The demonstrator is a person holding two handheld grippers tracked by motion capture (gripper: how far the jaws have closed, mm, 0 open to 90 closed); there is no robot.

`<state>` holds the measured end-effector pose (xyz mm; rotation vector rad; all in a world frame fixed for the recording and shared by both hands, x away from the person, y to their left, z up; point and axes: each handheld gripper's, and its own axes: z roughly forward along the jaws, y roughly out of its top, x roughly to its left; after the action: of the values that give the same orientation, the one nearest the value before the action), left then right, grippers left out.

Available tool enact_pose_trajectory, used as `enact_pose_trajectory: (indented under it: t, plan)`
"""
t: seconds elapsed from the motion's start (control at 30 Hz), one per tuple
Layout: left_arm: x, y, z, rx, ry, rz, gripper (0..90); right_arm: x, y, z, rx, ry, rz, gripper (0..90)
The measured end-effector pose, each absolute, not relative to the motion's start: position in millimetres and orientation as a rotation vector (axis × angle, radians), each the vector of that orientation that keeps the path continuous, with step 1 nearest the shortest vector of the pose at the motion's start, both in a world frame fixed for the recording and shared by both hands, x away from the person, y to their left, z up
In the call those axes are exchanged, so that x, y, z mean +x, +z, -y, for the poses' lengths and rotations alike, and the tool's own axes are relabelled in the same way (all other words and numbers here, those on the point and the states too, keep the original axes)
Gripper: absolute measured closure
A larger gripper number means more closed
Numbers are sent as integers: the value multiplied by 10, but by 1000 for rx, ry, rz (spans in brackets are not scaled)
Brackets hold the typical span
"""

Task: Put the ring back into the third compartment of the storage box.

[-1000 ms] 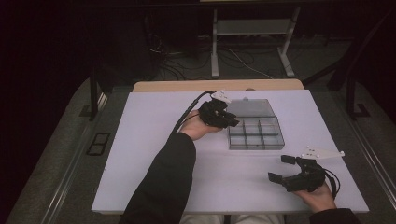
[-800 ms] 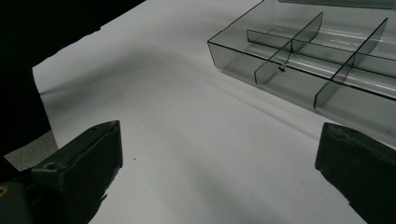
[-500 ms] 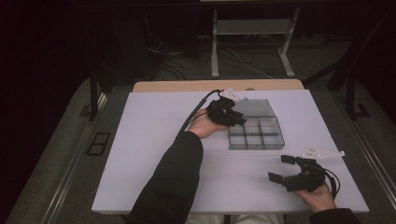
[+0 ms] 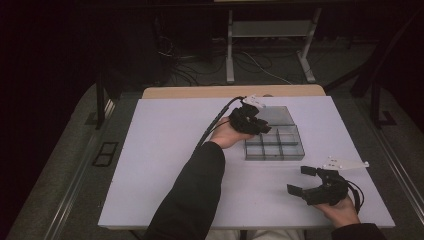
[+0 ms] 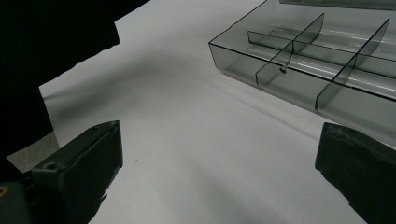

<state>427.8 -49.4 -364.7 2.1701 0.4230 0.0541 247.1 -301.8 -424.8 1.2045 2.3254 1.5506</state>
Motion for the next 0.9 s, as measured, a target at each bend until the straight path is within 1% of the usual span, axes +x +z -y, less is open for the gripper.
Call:
enact_pose_trajectory:
  t: [0.23, 0.9]
  plan:
    - [4297, -3700, 607, 2174, 57, -440, 692, 2472, -4247, 3011, 1200, 1551, -2331, 7]
    - [4288, -3840, 954, 2195, 34, -418, 692, 2486, -4243, 2999, 1197, 1554, -2337, 7]
